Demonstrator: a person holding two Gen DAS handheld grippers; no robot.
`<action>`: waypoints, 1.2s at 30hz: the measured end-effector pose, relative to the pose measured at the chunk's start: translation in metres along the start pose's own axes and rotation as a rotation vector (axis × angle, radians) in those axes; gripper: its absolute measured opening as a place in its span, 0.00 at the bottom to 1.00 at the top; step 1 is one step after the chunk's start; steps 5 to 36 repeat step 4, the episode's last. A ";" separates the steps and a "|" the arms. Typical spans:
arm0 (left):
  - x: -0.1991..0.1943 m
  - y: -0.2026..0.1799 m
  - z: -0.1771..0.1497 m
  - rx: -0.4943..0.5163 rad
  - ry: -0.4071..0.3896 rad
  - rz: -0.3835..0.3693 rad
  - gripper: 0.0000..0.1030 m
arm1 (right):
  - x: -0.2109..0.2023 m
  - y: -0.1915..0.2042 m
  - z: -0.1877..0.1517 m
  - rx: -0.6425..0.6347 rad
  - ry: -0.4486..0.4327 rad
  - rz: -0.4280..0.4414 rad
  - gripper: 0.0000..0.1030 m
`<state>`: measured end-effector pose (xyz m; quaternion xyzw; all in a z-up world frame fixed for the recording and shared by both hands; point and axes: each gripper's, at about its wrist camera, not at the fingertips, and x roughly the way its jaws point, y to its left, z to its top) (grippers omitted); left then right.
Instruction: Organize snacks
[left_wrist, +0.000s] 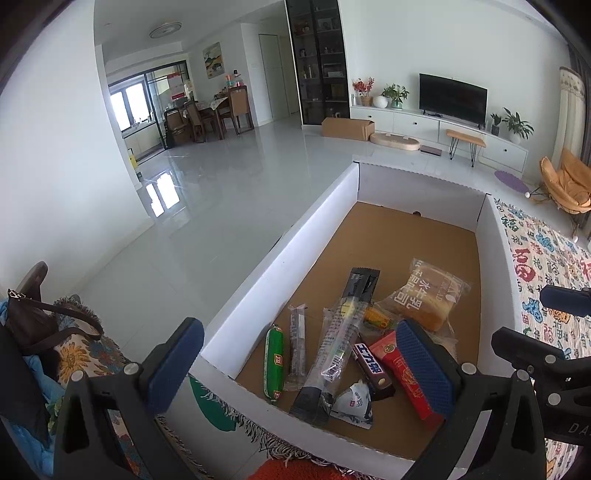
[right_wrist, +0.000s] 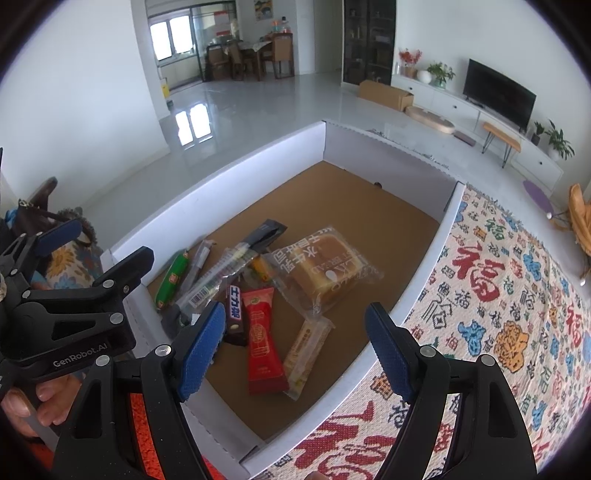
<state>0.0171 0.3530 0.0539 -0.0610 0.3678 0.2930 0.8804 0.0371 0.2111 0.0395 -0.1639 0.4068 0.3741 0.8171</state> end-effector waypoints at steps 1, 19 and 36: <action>-0.001 0.000 -0.001 -0.001 -0.005 -0.005 1.00 | 0.001 0.000 0.000 0.001 0.001 -0.001 0.79; -0.002 0.000 -0.002 -0.001 -0.011 0.003 1.00 | 0.002 0.001 -0.001 0.006 0.003 0.001 0.79; -0.002 0.000 -0.002 -0.001 -0.011 0.003 1.00 | 0.002 0.001 -0.001 0.006 0.003 0.001 0.79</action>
